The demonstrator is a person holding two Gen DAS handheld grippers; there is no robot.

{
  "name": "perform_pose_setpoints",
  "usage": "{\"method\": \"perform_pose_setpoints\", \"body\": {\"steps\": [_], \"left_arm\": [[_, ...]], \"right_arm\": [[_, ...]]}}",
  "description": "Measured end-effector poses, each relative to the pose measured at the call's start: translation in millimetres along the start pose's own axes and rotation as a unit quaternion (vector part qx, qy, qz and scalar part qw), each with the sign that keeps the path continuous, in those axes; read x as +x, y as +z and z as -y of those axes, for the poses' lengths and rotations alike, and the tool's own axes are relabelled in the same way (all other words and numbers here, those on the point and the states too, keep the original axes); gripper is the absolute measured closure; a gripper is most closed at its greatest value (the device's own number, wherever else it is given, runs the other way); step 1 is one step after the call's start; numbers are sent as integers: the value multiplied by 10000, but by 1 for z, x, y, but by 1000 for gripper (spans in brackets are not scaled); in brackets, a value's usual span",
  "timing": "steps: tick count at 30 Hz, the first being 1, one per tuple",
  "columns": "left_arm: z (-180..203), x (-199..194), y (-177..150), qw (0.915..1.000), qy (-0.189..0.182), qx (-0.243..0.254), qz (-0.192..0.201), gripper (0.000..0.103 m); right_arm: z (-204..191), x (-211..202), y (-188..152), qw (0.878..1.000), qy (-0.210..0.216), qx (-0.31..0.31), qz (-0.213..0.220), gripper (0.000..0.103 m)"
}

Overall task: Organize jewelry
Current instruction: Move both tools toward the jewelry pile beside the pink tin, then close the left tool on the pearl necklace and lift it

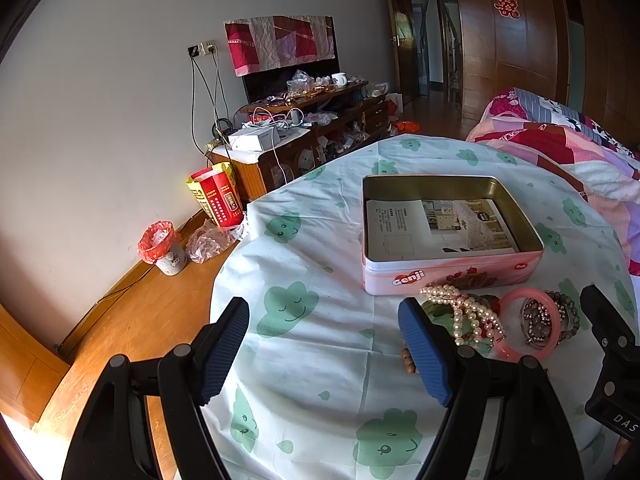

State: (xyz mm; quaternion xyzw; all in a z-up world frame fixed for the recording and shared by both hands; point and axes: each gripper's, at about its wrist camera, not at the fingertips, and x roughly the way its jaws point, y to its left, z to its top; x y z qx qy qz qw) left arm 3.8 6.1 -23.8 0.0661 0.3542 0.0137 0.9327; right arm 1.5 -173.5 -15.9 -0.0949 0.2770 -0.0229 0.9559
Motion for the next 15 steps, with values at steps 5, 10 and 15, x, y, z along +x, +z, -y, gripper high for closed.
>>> {"method": "perform_pose_setpoints", "body": {"steps": [5,10,15], "left_arm": [[0,9,-2,9999,22,8,-136,26],[0,24,-6,9994,-6,-24,-336,26],[14,23,1,9996,-133,120,-235,26]], "right_arm": [[-2,8,-16,10000,-10,-34,-82,0],[4,22,-37,9994,-105,-22,-328,0],[12,29,-47,9986,-123,33,-519,0]]}}
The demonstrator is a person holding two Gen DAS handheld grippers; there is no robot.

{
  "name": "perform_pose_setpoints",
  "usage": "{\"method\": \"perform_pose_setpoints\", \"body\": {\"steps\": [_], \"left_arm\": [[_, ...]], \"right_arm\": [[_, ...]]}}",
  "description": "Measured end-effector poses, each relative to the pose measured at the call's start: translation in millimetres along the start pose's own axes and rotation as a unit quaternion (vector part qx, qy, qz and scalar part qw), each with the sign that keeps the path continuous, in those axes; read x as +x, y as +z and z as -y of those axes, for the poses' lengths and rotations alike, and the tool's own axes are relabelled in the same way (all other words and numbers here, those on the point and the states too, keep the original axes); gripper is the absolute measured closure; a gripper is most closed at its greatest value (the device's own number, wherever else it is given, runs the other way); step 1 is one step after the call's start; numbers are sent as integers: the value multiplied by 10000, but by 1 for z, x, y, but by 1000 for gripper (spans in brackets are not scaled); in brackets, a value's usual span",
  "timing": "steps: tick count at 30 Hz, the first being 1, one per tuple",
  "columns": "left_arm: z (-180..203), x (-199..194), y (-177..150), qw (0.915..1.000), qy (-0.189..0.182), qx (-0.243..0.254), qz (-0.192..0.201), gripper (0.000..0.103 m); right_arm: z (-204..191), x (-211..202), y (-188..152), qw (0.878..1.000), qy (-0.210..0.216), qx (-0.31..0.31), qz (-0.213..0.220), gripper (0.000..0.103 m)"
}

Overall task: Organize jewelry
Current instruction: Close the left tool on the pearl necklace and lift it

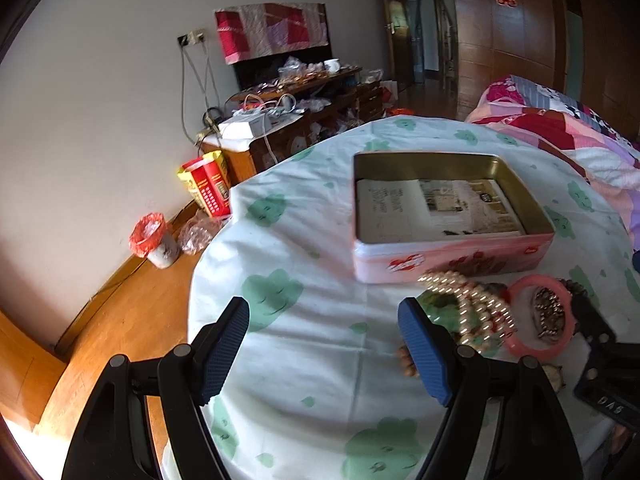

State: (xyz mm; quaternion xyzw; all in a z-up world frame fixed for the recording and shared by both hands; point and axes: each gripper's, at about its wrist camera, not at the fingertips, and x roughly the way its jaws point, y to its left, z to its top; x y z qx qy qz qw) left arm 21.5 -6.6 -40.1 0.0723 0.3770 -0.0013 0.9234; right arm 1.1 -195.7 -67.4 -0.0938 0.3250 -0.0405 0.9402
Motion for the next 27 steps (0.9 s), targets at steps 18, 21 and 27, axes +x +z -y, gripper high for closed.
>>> {"method": "perform_pose_setpoints", "body": {"steps": [18,21,27], "left_arm": [[68,32,11,9947,-768,631,-246,44],[67,31,10,9917,-1099,608,-280,77],[55,17,7,9911,-1206,552,-118,90]], "right_arm": [[20,23,11,9992,16,307,-237,0],[19,24,12,9994,26,285,-218,0],[17,23,13,9995,39,259,-184,0]]}}
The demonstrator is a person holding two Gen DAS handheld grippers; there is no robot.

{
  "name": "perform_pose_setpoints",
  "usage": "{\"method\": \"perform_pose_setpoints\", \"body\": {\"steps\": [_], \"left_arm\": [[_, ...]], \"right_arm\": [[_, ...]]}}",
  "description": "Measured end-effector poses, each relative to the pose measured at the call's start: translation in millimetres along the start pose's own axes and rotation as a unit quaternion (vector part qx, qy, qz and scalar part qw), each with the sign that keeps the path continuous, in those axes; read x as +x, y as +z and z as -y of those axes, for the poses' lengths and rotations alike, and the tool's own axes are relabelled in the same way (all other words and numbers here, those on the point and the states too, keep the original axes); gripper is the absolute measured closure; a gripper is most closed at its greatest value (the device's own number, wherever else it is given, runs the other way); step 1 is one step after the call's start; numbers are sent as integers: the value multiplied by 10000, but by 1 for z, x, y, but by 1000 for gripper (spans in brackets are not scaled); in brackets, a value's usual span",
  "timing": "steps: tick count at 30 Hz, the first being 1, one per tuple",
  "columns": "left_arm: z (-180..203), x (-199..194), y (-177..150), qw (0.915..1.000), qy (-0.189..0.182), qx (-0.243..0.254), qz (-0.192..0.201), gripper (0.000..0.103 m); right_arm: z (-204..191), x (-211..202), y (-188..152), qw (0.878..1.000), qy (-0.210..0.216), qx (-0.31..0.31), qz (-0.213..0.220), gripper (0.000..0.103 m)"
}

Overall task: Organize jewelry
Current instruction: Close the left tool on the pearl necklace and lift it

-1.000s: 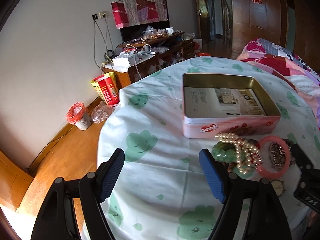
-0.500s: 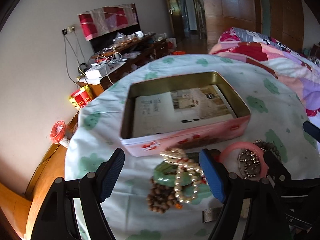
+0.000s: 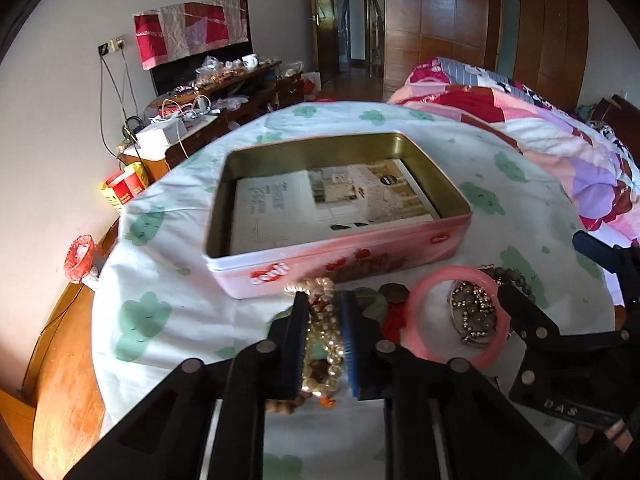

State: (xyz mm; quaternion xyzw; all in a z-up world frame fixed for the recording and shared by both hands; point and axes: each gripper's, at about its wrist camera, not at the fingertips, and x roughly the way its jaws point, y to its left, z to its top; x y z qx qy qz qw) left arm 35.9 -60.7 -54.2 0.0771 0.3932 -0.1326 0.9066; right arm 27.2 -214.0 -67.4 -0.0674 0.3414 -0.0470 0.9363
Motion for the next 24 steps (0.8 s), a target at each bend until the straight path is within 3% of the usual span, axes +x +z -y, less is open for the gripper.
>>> {"method": "perform_pose_setpoints", "body": {"steps": [1,2,6,13,17,21,24], "left_arm": [[-4,-5,0,10000,15,-22,54,93],[-9,-9,0,9999,43,-32,117,103],[-27,-22,1,9994,180,-146,271,103],[-41,-13,6,9981,16,-617,27,102],[-34,1,7,9980,45,-613,-178,96],[-24,12,7,9980,384,-450,-243,76],[-23,11,8,9981,419,-410,-171,62]], "right_arm": [[0,0,0,10000,2,-1,2,0],[0,0,0,10000,1,-2,1,0],[-2,-1,1,10000,-8,-43,25,0],[-5,-1,2,9999,-40,-109,34,0],[-4,-1,2,9999,-44,-123,47,0],[-4,-2,1,9999,-33,-124,46,0],[-4,-2,1,9999,-22,-119,39,0]]}}
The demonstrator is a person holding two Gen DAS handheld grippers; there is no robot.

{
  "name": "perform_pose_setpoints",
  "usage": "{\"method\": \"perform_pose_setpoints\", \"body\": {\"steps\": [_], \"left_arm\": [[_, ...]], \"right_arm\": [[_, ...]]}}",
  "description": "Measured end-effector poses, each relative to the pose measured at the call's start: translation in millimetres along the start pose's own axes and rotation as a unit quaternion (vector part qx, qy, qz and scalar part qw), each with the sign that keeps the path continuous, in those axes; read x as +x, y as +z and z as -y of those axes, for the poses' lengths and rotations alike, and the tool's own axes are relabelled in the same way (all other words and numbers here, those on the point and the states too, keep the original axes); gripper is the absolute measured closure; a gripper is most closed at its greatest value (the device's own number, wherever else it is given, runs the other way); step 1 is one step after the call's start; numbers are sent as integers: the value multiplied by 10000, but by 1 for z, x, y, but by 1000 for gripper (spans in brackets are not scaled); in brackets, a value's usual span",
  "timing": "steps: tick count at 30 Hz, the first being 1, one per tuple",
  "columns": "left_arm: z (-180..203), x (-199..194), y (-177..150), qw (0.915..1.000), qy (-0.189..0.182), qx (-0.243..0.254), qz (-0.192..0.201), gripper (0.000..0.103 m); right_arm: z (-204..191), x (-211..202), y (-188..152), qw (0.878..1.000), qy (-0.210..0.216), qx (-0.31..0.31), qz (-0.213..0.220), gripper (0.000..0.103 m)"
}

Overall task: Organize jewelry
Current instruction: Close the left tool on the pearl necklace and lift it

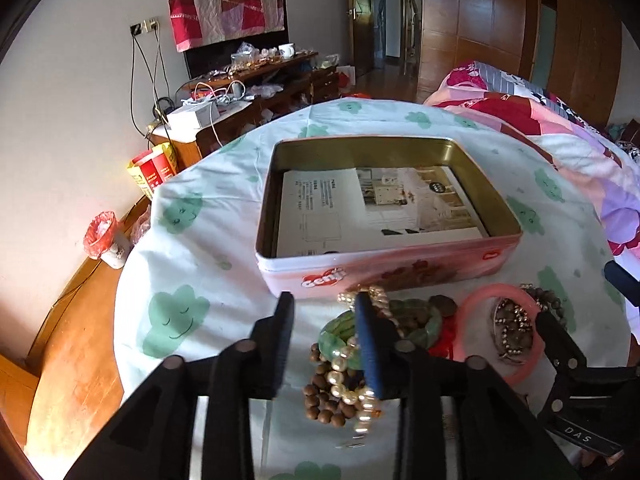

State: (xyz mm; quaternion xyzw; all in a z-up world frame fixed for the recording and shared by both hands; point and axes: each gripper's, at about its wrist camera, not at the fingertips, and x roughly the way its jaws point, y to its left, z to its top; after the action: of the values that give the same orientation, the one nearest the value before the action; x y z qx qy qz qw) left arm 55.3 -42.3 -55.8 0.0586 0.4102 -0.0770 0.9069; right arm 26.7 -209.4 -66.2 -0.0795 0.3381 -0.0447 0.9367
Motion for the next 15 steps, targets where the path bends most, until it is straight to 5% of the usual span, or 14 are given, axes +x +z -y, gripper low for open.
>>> {"method": "perform_pose_setpoints", "body": {"steps": [3,5,15], "left_arm": [[-4,-6,1,9998,24,-99,141,40],[-7,-12,3,9994,31,-192,280,36],[19,7,5,9997,61,242,2,35]], "right_arm": [[-1,0,0,10000,6,5,-11,0],[-1,0,0,10000,0,3,-7,0],[-2,1,0,10000,-30,-38,-1,0]]}}
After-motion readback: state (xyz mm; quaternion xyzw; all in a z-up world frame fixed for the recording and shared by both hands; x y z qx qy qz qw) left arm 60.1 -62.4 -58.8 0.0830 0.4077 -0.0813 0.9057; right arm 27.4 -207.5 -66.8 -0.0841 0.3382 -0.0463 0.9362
